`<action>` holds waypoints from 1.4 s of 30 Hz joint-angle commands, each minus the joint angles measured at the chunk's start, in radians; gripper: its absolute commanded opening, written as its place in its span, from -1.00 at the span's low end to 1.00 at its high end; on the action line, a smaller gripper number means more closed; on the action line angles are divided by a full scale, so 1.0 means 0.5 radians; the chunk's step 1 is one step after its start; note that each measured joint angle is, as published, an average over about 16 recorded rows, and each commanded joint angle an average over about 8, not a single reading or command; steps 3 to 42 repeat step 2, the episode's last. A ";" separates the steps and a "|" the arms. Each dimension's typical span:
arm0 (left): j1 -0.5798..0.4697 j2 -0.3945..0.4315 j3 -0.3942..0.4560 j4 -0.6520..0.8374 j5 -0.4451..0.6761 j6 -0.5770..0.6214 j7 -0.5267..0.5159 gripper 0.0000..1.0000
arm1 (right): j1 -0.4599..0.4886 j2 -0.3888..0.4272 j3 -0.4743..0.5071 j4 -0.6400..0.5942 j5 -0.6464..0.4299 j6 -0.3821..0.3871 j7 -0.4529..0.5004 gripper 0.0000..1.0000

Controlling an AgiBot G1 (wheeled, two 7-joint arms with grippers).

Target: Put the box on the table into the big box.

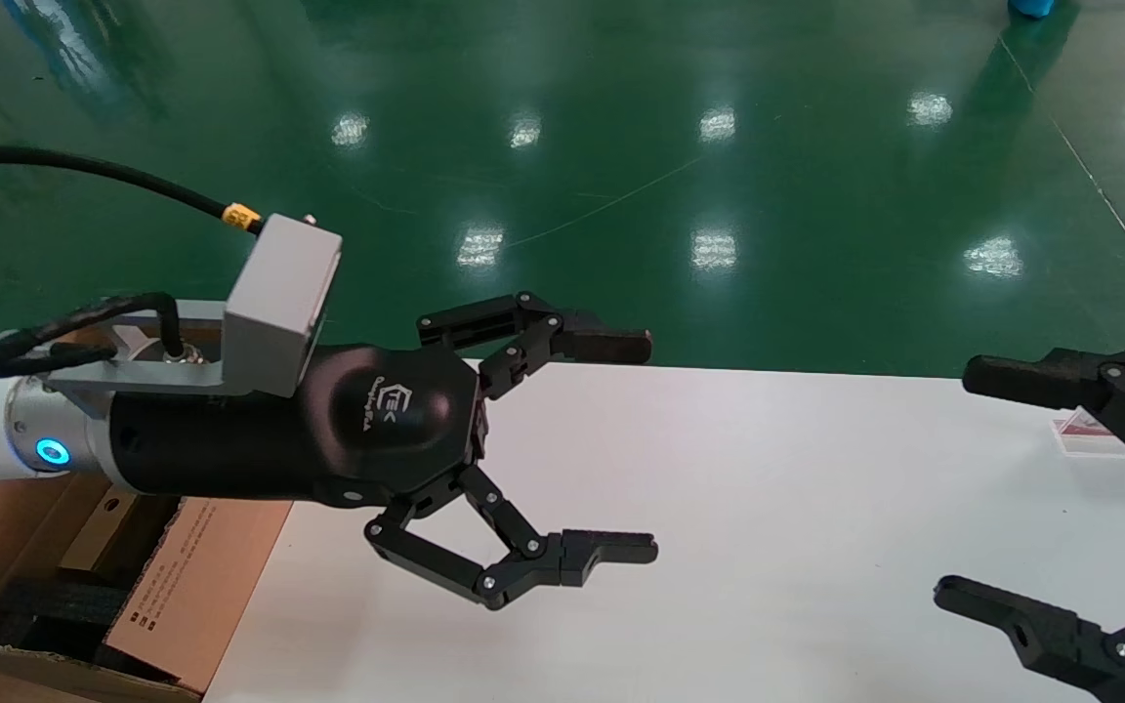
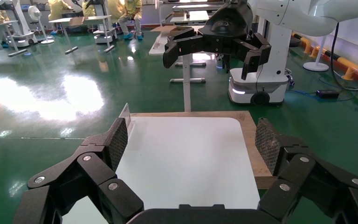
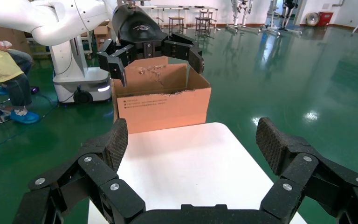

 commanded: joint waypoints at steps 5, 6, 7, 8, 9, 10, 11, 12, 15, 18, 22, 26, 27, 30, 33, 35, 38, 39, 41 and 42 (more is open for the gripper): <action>0.000 0.000 0.000 0.001 0.001 0.000 0.000 1.00 | 0.000 0.000 0.000 0.000 0.000 0.000 0.000 1.00; 0.000 0.000 0.000 0.001 0.001 0.000 0.000 1.00 | 0.000 0.000 0.000 0.000 0.000 0.000 0.000 1.00; 0.000 0.000 0.000 0.001 0.001 0.000 0.000 1.00 | 0.000 0.000 0.000 0.000 0.000 0.000 0.000 1.00; 0.000 0.000 0.000 0.001 0.001 0.000 0.000 1.00 | 0.000 0.000 0.000 0.000 0.000 0.000 0.000 1.00; 0.000 0.000 0.000 0.001 0.001 0.000 0.000 1.00 | 0.000 0.000 0.000 0.000 0.000 0.000 0.000 1.00; 0.000 0.000 0.000 0.001 0.001 0.000 0.000 1.00 | 0.000 0.000 0.000 0.000 0.000 0.000 0.000 1.00; 0.000 0.000 0.000 0.001 0.001 0.000 0.000 1.00 | 0.000 0.000 0.000 0.000 0.000 0.000 0.000 1.00; 0.000 0.000 0.000 0.001 0.001 0.000 0.000 1.00 | 0.000 0.000 0.000 0.000 0.000 0.000 0.000 1.00; 0.000 0.000 0.000 0.001 0.001 0.000 0.000 1.00 | 0.000 0.000 0.000 0.000 0.000 0.000 0.000 1.00; 0.000 0.000 0.000 0.001 0.001 0.000 0.000 1.00 | 0.000 0.000 0.000 0.000 0.000 0.000 0.000 1.00; 0.000 0.000 0.000 0.001 0.001 0.000 0.000 1.00 | 0.000 0.000 0.000 0.000 0.000 0.000 0.000 1.00; 0.000 0.000 0.000 0.001 0.001 0.000 0.000 1.00 | 0.000 0.000 0.000 0.000 0.000 0.000 0.000 1.00; 0.000 0.000 0.000 0.001 0.001 0.000 0.000 1.00 | 0.000 0.000 0.000 0.000 0.000 0.000 0.000 1.00; 0.000 0.000 0.000 0.001 0.001 0.000 0.000 1.00 | 0.000 0.000 0.000 0.000 0.000 0.000 0.000 1.00; 0.000 0.000 0.000 0.001 0.001 0.000 0.000 1.00 | 0.000 0.000 0.000 0.000 0.000 0.000 0.000 1.00; 0.000 0.000 0.000 0.001 0.001 0.000 0.000 1.00 | 0.000 0.000 0.000 0.000 0.000 0.000 0.000 1.00; 0.000 0.000 0.000 0.001 0.001 0.000 0.000 1.00 | 0.000 0.000 0.000 0.000 0.000 0.000 0.000 1.00; 0.000 0.000 0.000 0.001 0.001 0.000 0.000 1.00 | 0.000 0.000 0.000 0.000 0.000 0.000 0.000 1.00; 0.000 0.000 0.000 0.001 0.001 0.000 0.000 1.00 | 0.000 0.000 0.000 0.000 0.000 0.000 0.000 1.00; 0.000 0.000 0.000 0.001 0.001 0.000 0.000 1.00 | 0.000 0.000 0.000 0.000 0.000 0.000 0.000 1.00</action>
